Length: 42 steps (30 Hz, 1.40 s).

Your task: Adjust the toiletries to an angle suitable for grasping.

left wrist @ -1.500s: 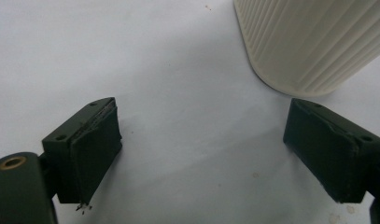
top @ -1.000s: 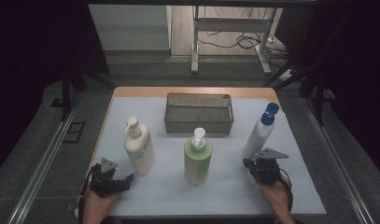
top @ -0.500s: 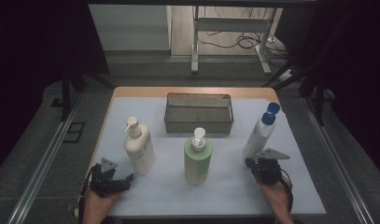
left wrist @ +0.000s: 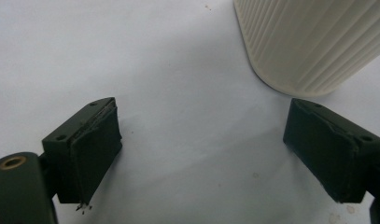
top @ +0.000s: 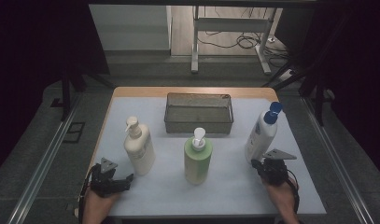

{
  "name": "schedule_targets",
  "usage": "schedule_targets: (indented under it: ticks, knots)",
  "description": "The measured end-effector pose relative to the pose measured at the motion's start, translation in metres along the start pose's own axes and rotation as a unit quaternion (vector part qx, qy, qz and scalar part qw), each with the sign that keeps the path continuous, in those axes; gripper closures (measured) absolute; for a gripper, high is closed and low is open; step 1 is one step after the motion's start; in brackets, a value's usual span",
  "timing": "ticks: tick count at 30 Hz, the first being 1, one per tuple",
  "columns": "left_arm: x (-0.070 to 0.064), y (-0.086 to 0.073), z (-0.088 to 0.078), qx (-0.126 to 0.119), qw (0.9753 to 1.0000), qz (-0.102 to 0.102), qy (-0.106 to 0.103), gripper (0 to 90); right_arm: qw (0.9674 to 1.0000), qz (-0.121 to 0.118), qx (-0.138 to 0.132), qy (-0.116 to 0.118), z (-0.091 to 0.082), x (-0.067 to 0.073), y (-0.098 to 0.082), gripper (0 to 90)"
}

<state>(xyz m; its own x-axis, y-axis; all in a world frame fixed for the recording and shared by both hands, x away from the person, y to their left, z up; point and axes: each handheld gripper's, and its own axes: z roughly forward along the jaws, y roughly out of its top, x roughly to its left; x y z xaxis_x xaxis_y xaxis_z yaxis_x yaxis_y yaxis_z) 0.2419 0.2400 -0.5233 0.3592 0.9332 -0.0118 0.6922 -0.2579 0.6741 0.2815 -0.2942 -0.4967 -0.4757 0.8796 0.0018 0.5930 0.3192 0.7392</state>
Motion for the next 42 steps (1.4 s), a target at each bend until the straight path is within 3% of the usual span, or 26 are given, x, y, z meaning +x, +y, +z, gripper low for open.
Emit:
schedule_targets:
  ticks: [26, 33, 36, 42]
  knots:
    - [0.000, 0.000, 0.000, 0.001, 1.0000, 0.000, 0.000, 10.8, 0.9991, 0.020, 0.010, -0.037, -0.006, -0.031, -0.008, 86.8]
    - [0.000, 0.000, 0.000, 0.001, 1.0000, 0.000, 0.000, 10.8, 0.9993, 0.019, 0.007, -0.031, -0.011, -0.027, -0.007, 78.6]
    - [0.000, 0.000, 0.000, 0.001, 1.0000, 0.000, 0.000, 10.8, 0.9996, 0.018, -0.001, -0.021, -0.020, -0.025, -0.003, 68.6]
    - [0.000, 0.000, 0.000, 0.001, 1.0000, 0.000, 0.000, 10.8, 0.9998, 0.012, -0.010, -0.015, -0.033, -0.026, -0.001, 58.6]
